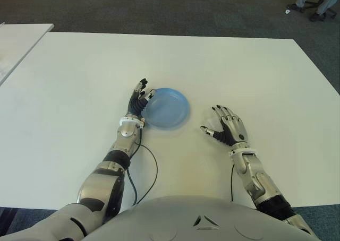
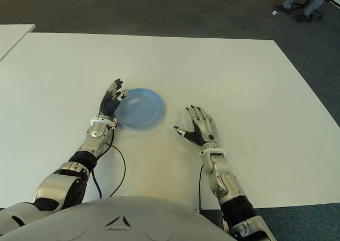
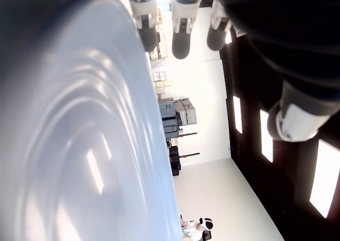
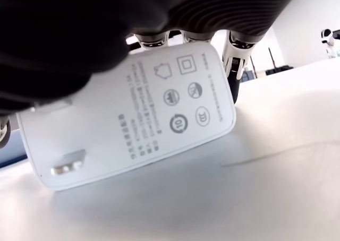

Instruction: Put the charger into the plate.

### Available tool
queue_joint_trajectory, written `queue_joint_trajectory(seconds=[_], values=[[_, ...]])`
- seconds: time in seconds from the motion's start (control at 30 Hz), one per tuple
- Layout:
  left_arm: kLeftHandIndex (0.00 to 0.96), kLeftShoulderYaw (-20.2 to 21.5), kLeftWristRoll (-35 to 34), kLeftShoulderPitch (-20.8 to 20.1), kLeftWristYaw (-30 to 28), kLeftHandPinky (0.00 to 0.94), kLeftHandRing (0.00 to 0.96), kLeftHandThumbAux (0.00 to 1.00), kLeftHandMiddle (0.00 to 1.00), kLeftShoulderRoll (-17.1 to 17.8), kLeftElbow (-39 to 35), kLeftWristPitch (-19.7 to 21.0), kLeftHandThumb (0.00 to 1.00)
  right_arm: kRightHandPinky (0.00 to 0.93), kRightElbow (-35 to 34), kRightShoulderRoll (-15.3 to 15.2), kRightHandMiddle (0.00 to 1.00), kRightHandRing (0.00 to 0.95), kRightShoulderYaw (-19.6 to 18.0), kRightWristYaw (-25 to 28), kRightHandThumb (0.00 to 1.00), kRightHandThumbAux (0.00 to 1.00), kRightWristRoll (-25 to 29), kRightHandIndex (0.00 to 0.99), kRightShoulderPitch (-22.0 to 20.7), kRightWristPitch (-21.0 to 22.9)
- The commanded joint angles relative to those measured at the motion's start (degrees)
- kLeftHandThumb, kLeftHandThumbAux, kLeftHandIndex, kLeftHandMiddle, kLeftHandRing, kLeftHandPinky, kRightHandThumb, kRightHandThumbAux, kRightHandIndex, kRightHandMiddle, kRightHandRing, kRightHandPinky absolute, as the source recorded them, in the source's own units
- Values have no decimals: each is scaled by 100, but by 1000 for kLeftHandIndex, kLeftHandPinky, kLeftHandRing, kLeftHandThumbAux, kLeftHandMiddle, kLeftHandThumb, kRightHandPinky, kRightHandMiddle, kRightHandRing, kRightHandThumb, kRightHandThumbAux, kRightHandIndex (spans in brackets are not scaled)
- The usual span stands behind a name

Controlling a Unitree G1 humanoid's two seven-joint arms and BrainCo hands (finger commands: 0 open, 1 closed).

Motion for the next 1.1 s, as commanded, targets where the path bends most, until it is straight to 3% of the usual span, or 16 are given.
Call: queue_joint_trajectory(seconds=[0.03,0.47,1.1], values=[[30,-24,40,305,-86,18,69,506,106,-18,254,345,0,217,-33,-124,0,63,96,515,313,232,-1,0,341,211],[31,-44,62,329,-85,4,65,501,101,-2,183,344,0,220,-516,-269,0,24,8,1131,298,226,10,0,508,380],[33,-65,75,345,-78,0,51,497,96,-11,142,369,0,240,-648,-293,0,34,-81,1221,299,235,59,0,566,336]])
